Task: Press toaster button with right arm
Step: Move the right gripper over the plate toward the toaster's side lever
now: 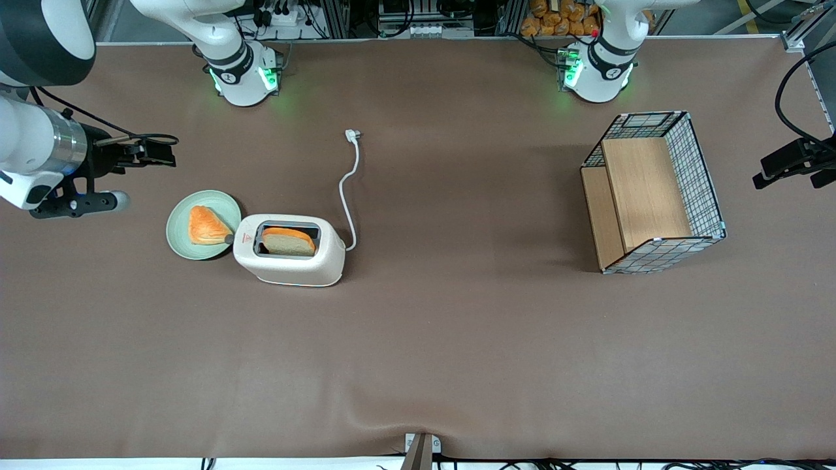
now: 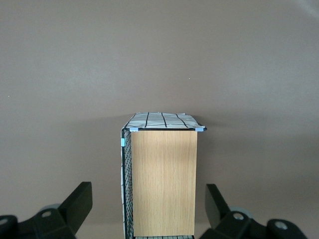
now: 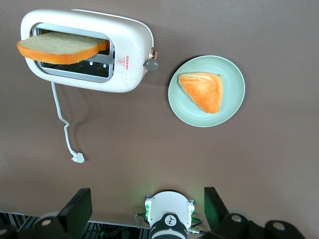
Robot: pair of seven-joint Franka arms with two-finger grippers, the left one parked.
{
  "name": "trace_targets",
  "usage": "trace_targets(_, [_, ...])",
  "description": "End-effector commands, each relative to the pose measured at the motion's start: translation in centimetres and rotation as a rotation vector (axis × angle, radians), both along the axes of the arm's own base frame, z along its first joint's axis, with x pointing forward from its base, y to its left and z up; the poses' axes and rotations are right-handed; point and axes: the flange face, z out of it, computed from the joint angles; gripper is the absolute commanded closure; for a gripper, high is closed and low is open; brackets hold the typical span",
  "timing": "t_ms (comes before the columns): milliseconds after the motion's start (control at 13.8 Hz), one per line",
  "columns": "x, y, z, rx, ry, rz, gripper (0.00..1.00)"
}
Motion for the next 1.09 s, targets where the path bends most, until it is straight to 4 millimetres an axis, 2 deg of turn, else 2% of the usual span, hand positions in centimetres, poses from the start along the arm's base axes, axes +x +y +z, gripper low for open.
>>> trace_targets(0, [0.0, 0.2, -0.2, 0.015, 0.003, -0.006, 0.00])
trace_targets(218, [0.6, 0.5, -1.0, 0.015, 0.005, -0.003, 0.00])
trace_targets(291, [0.6, 0.8, -1.0, 0.023, 0.003, -0.001, 0.09])
trace_targets(364, [0.6, 0.9, -1.1, 0.035, 0.005, -0.002, 0.30])
trace_targets(436, [0.9, 1.1, -1.7, 0.042, 0.012, -0.003, 0.45])
trace_targets(582, [1.3, 1.2, -2.4, 0.054, 0.020, -0.007, 0.52])
trace_targets(727, [1.4, 1.3, -2.7, 0.055, 0.025, -0.007, 0.67])
trace_targets(873, [1.8, 1.7, -4.0, 0.074, 0.049, -0.008, 1.00])
trace_targets(1018, [2.4, 2.3, -5.7, 0.110, 0.081, -0.014, 1.00])
